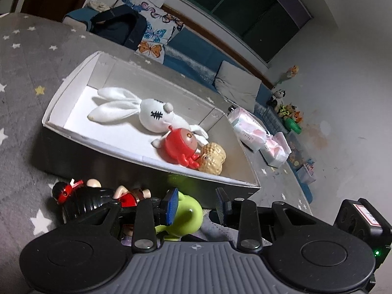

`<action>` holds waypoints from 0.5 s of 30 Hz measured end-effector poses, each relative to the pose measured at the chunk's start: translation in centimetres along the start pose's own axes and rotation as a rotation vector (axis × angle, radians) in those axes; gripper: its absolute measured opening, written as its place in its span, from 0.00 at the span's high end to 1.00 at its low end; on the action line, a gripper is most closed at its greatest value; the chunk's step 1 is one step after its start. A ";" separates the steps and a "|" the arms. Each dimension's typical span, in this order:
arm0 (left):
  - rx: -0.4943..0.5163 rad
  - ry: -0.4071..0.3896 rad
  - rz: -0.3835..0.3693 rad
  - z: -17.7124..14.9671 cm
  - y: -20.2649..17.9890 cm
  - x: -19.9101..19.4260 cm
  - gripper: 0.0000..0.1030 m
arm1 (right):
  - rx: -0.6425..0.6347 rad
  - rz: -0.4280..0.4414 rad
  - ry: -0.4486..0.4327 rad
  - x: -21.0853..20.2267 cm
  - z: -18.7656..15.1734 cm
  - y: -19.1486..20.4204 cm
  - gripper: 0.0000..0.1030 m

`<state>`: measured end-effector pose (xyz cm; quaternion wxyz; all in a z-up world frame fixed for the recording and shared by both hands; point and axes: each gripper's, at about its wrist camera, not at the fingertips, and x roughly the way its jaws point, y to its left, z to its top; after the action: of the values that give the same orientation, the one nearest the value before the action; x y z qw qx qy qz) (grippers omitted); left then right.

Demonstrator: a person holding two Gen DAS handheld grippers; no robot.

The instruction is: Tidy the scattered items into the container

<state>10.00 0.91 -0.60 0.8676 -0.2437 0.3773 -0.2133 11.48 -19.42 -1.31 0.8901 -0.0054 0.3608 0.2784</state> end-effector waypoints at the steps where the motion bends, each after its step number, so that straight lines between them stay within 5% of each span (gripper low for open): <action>1: -0.004 0.003 0.001 -0.1 0.1 0.1 0.66 | 0.008 0.001 0.001 0.2 -0.1 -0.1 0.39; 15: -0.048 0.041 0.001 -0.1 0.9 1.0 0.66 | 0.093 0.038 0.020 1.7 -0.2 -0.9 0.39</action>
<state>10.78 1.06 -1.76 0.8538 -0.2599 0.4001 -0.2085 12.80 -19.39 -2.73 0.8803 0.0402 0.3822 0.2781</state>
